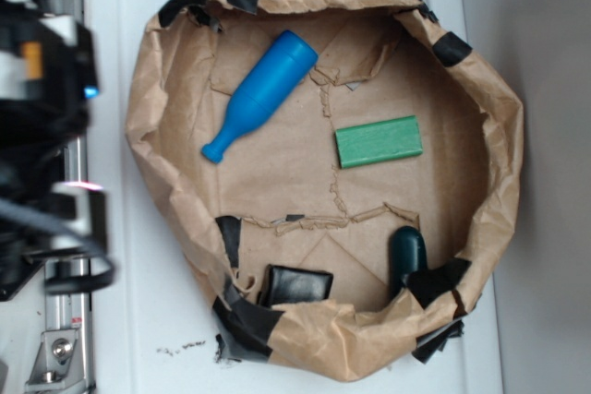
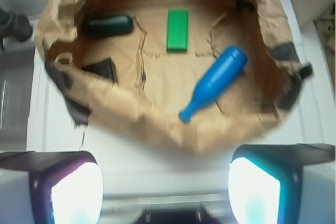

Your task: Grab the green block.

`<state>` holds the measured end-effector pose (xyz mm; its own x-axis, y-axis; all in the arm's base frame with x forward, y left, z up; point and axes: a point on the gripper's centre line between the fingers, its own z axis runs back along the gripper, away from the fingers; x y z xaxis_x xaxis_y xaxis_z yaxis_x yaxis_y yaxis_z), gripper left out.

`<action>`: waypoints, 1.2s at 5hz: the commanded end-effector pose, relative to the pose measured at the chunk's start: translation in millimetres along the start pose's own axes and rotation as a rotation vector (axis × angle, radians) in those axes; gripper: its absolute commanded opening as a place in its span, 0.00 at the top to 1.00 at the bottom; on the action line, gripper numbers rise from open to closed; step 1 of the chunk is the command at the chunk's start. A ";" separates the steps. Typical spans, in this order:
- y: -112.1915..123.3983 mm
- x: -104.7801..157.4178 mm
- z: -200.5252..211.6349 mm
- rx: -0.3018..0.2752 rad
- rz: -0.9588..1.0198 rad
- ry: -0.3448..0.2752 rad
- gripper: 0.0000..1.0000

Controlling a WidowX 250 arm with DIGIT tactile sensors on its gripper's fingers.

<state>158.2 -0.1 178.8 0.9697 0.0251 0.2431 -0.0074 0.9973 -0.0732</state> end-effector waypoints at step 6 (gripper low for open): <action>12.9 111.5 -174.9 -0.093 -0.042 0.008 0.00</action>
<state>299.3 7.4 25.5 0.9813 -0.0108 0.1923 0.0403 0.9878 -0.1503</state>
